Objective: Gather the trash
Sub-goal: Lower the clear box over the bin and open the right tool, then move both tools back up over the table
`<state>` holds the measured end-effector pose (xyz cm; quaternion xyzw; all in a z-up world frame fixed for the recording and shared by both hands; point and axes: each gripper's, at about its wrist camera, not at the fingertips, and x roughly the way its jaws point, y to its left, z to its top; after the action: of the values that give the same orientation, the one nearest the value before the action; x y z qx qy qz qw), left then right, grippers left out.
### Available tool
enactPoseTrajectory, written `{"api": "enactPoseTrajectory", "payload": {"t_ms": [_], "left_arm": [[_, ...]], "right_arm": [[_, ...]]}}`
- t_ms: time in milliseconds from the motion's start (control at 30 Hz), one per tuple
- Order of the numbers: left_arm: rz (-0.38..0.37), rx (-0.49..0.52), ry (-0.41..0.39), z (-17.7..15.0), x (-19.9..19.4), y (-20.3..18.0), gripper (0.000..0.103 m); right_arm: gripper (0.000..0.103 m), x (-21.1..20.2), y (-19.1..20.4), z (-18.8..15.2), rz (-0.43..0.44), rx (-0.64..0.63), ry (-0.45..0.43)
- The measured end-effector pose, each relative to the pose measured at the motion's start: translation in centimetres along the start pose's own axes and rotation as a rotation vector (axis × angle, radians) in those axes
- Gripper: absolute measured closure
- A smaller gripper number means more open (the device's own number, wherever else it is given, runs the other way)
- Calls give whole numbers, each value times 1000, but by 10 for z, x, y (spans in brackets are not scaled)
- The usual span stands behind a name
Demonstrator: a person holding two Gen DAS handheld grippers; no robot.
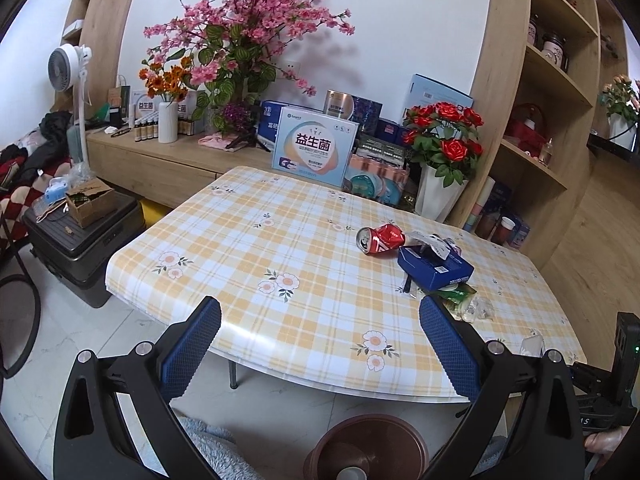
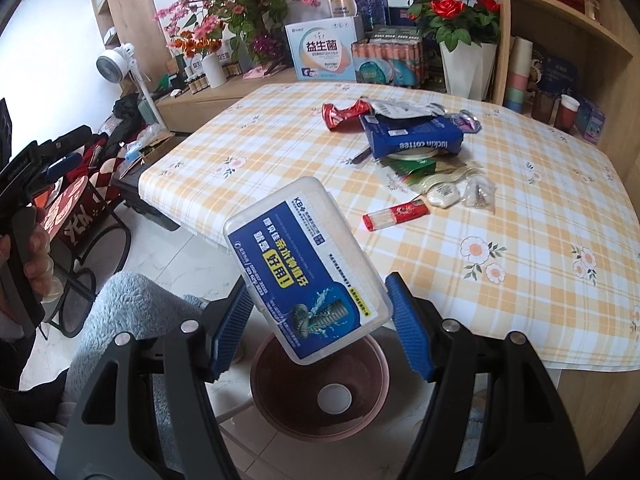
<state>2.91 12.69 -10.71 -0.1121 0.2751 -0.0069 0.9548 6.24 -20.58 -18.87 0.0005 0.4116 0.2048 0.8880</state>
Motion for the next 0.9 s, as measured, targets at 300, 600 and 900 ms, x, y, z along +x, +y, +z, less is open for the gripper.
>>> {"api": "enactPoseTrajectory", "payload": {"t_ms": [300,600,900], "left_arm": [[1,15,3,-2,1,-4,6],[3,24,1,-3,1,-7,6],[24,39,-3,-2,4,-9,6]], "right_arm": [[20,-6,-8,2,-45,20,-40],[6,-38,-53,11,-229,128,-164],[6,-63,-93,11,-362,188,-219]]}}
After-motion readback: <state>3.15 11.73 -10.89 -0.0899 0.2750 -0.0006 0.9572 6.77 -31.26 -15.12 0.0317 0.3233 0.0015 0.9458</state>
